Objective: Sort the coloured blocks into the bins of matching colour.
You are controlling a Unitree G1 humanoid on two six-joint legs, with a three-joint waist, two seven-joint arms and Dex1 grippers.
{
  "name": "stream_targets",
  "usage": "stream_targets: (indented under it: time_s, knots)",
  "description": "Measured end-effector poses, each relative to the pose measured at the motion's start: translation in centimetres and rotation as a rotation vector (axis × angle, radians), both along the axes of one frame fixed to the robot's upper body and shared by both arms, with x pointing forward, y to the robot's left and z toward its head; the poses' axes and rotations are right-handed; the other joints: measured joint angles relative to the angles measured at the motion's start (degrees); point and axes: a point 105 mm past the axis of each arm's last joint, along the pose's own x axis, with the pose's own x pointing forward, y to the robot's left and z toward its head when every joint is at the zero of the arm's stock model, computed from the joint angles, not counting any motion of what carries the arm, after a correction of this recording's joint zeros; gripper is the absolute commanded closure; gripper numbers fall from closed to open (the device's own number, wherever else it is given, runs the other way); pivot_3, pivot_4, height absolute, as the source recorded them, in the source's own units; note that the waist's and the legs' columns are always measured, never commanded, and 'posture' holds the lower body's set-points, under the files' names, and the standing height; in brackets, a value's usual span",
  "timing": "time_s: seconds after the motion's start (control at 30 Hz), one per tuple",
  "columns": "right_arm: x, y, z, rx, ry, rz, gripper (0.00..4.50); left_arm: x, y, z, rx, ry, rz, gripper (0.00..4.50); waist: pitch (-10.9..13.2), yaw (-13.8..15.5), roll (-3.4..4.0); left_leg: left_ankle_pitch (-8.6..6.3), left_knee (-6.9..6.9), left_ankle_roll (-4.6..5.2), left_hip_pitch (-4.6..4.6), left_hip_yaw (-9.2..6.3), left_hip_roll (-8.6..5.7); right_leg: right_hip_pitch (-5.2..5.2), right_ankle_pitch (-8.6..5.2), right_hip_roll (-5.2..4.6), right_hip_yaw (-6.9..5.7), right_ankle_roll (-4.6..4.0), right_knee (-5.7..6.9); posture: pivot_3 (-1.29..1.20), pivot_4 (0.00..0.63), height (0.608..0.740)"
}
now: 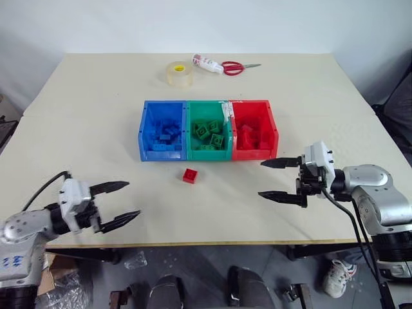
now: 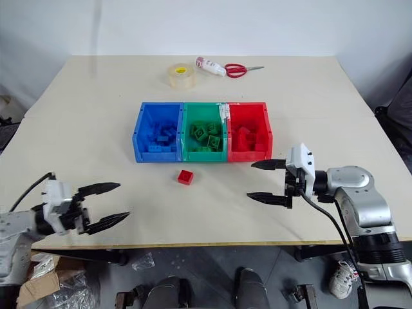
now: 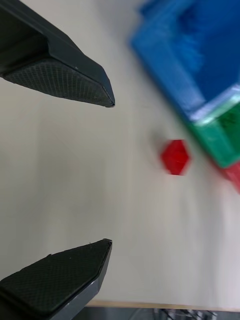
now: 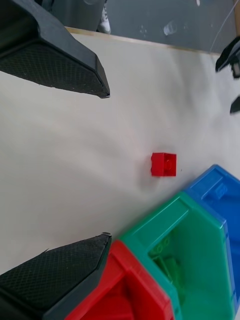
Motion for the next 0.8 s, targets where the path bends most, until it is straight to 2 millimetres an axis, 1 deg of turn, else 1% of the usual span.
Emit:
stream_targets:
  time_s: [0.03, 0.07, 0.2, 0.27, 0.37, 0.43, 0.63, 0.67, 0.7, 0.8]
  knots:
    - [0.0, 0.1, -0.1, 0.000, 0.003, 0.003, 0.00, 0.7, -1.3, 0.0, -0.007, -0.004, -0.014, 0.01, 0.00, 0.11, 0.00, 0.00, 0.01, 0.00, 0.00, 0.01, 0.00, -0.01, 0.00, 0.00, 0.01, 0.00, 0.02, 0.00, 0.150, 0.740]
    - [0.0, 0.2, -0.1, -0.001, 0.003, 0.004, 0.00, 1.0, -2.0, -0.2, -0.010, -0.002, -0.023, 0.01, 0.00, 0.19, 0.00, 0.00, 0.01, -0.01, 0.00, 0.01, 0.00, -0.02, 0.00, 0.00, 0.01, 0.01, 0.04, 0.00, 0.150, 0.740]
    - [-0.2, 0.1, -0.5, 0.000, 0.008, -0.010, 0.00, 3.1, -5.9, -0.7, -0.007, -0.004, -0.051, 0.01, 0.00, 0.49, 0.00, 0.01, 0.02, -0.02, 0.00, 0.03, -0.01, -0.02, 0.00, 0.01, 0.01, 0.01, 0.04, 0.00, 0.150, 0.740]
    - [-0.4, 0.1, -0.8, 0.002, 0.015, -0.018, 0.00, 4.3, -7.3, -1.4, -0.006, 0.009, -0.035, 0.01, -0.01, 0.56, 0.00, 0.01, 0.03, -0.01, 0.01, 0.03, -0.02, -0.02, 0.00, 0.00, 0.01, 0.01, 0.04, 0.00, 0.150, 0.740]
    - [-0.8, 0.0, -1.2, 0.007, 0.018, -0.036, 0.00, 5.9, -8.2, -3.1, 0.044, 0.030, 0.014, 0.01, 0.00, 0.50, -0.01, 0.01, 0.03, -0.02, 0.00, 0.02, -0.02, -0.03, 0.01, 0.01, 0.01, 0.01, 0.03, 0.00, 0.150, 0.740]
    - [-1.0, -0.3, -1.2, 0.011, 0.015, -0.053, 0.00, 6.4, -8.6, -3.7, 0.077, 0.023, 0.022, 0.01, -0.01, 0.44, -0.01, 0.01, 0.03, -0.02, 0.01, 0.04, -0.01, -0.03, 0.00, 0.01, 0.01, 0.01, 0.03, 0.00, 0.150, 0.740]
    - [-1.4, -0.2, -1.2, 0.018, 0.002, -0.074, 0.00, 7.6, -10.5, -3.5, 0.083, -0.025, 0.019, 0.01, -0.01, 0.78, -0.01, 0.01, 0.07, -0.01, 0.02, 0.00, -0.02, 0.04, 0.01, 0.00, 0.00, 0.01, 0.01, 0.00, 0.150, 0.740]
    - [-1.5, -0.2, -1.2, 0.018, 0.001, -0.075, 0.00, 7.8, -10.8, -3.6, 0.076, -0.020, 0.018, 0.41, -0.01, 0.89, -0.01, 0.01, 0.08, -0.01, 0.01, 0.00, -0.02, 0.04, 0.01, 0.00, 0.00, 0.02, 0.01, 0.00, 0.150, 0.740]
    - [-1.6, -0.2, -1.3, 0.019, 0.001, -0.077, 0.00, 7.9, -11.1, -3.5, 0.077, -0.022, 0.013, 0.58, -0.01, 0.89, -0.01, 0.01, 0.09, -0.01, 0.01, -0.01, -0.02, 0.05, 0.01, 0.00, -0.01, 0.02, 0.00, 0.00, 0.150, 0.740]
    - [-1.7, -0.3, -1.3, 0.021, 0.000, -0.092, 0.00, 8.2, -11.6, -3.6, 0.078, -0.021, 0.000, 1.51, -0.01, 0.78, 0.00, 0.01, 0.09, 0.00, 0.03, -0.01, -0.02, 0.08, 0.02, 0.00, 0.00, 0.03, 0.00, 0.00, 0.150, 0.740]
